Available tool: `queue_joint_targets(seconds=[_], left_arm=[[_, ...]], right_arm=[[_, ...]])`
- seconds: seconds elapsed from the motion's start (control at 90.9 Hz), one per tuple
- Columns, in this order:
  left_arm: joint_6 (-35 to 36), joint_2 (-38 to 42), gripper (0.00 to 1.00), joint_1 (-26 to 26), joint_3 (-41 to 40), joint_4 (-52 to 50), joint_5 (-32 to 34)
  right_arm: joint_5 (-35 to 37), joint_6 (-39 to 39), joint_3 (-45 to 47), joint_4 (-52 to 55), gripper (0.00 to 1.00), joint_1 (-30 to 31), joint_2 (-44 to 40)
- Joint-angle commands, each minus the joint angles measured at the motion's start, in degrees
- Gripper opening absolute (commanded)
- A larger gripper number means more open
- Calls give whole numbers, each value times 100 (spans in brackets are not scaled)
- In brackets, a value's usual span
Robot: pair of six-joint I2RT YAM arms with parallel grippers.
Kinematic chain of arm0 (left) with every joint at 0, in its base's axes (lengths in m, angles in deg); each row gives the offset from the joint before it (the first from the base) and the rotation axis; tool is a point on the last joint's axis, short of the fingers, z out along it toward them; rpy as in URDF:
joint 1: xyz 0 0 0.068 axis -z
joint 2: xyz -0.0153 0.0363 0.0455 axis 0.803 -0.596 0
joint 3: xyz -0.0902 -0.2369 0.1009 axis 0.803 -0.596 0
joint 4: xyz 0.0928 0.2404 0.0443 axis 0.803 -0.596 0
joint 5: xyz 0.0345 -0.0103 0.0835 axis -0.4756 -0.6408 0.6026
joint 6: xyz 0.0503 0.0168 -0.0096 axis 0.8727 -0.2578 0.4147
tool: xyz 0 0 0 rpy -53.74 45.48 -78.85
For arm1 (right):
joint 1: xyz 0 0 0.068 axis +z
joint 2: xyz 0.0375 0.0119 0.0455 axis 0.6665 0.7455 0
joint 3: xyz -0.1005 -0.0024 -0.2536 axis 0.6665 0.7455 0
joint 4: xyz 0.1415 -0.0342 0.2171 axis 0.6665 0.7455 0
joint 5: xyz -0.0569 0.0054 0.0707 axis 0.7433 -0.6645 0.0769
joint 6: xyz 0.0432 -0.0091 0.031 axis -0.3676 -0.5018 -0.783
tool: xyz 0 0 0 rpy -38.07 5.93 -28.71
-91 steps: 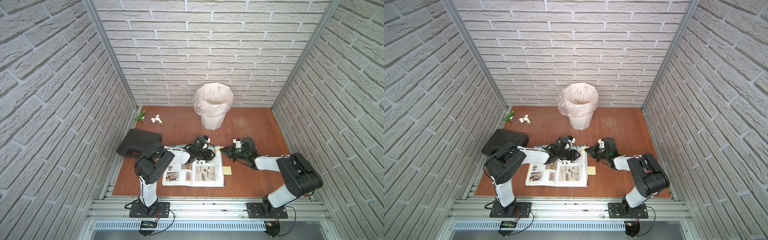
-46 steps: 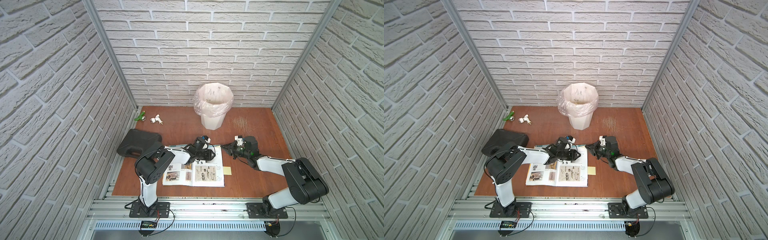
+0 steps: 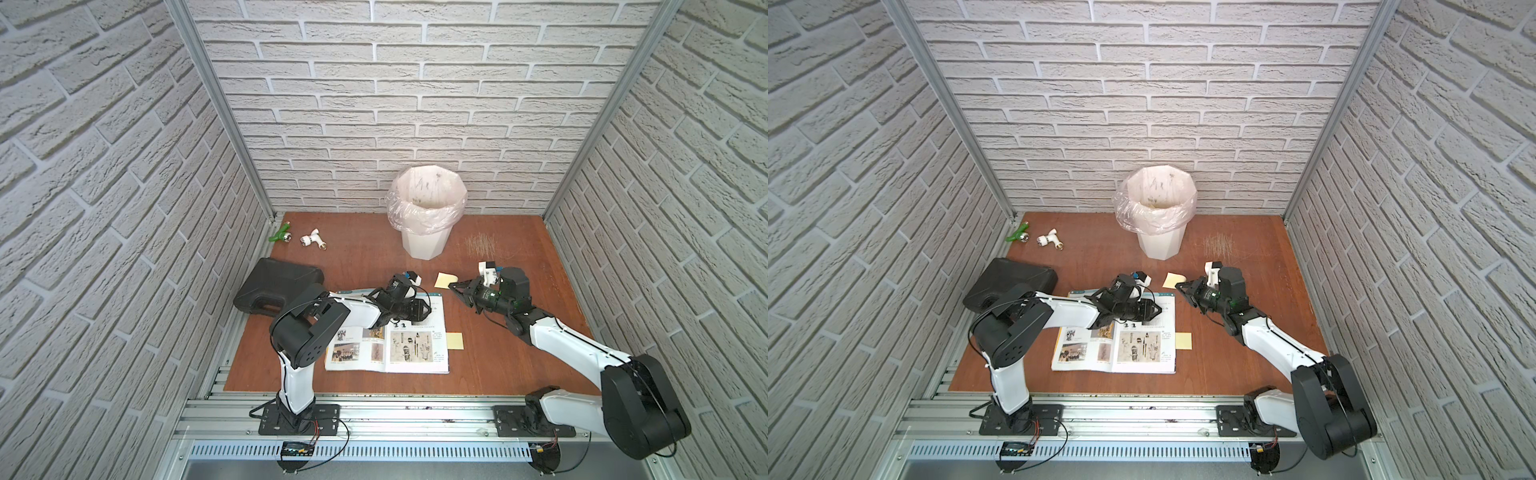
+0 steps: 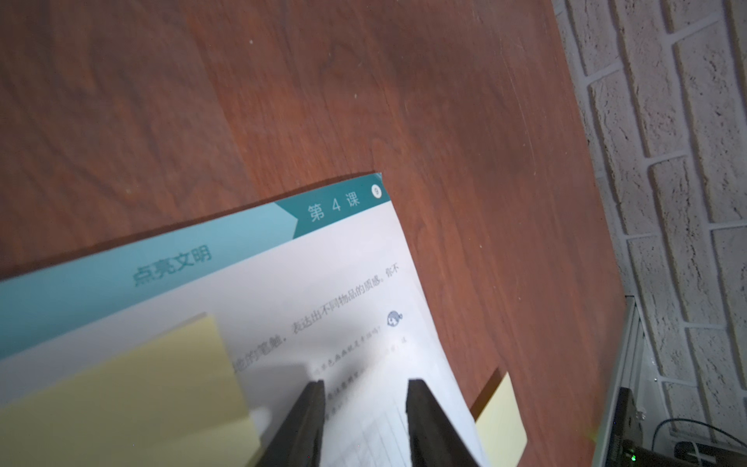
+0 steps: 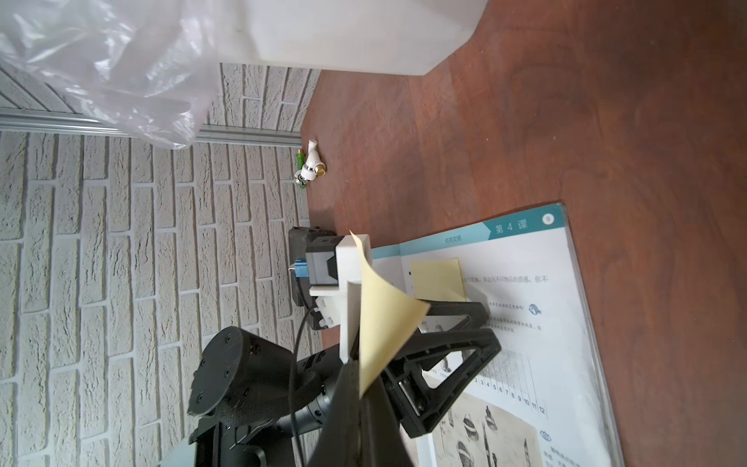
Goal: Peel off the used sticky note
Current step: Tear off the note from the book, then place the note in the trash bin.
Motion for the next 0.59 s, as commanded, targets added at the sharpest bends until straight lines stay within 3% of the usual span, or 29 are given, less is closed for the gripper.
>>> queue_joint_targets(seconds=[0.0, 0.275, 0.583], left_arm=[[37, -522, 22, 32, -358, -1349, 358], [12, -87, 31, 138, -264, -1273, 185], [79, 598, 48, 146, -230, -1112, -40]], right_arm=[[220, 564, -304, 706, 3, -58, -507], [460, 1579, -1192, 1942, 3, -73, -1209], [246, 2417, -3108, 2433, 3, -73, -335]])
